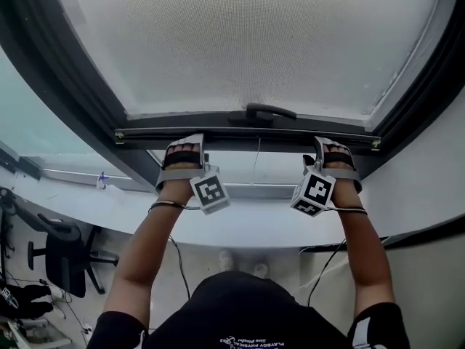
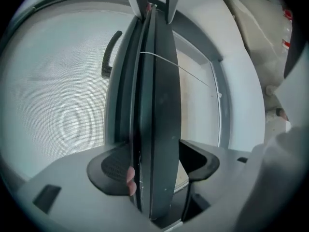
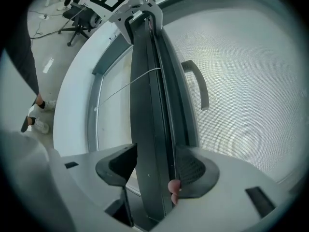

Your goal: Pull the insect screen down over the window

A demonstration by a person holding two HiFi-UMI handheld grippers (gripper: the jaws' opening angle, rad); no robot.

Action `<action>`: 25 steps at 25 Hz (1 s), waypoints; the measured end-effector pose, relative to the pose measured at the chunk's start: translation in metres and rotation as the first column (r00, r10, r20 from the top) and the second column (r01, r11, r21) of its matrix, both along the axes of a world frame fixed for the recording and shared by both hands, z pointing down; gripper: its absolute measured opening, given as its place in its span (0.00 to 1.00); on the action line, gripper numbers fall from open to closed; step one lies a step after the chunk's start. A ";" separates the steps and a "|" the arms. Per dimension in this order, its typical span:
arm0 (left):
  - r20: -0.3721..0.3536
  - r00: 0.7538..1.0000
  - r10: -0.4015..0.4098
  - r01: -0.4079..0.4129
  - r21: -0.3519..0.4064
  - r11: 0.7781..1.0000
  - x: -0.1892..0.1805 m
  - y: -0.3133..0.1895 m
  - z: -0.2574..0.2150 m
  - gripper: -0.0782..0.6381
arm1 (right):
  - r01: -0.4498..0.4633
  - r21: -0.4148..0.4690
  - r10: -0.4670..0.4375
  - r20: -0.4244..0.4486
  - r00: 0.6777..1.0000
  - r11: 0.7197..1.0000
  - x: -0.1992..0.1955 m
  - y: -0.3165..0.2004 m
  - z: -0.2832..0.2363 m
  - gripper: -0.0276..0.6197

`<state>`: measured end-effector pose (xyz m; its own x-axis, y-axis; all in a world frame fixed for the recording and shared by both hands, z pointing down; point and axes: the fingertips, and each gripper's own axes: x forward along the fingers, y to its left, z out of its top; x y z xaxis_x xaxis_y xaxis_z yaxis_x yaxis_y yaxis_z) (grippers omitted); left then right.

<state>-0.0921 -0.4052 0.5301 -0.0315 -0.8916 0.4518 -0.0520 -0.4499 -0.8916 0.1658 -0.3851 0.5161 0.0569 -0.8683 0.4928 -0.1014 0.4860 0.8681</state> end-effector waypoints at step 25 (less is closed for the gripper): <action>-0.006 1.000 -0.013 0.012 -0.038 0.999 -0.001 0.005 0.004 0.52 | -0.027 0.021 0.026 0.063 0.998 0.999 -0.008 -0.002 -0.003 0.42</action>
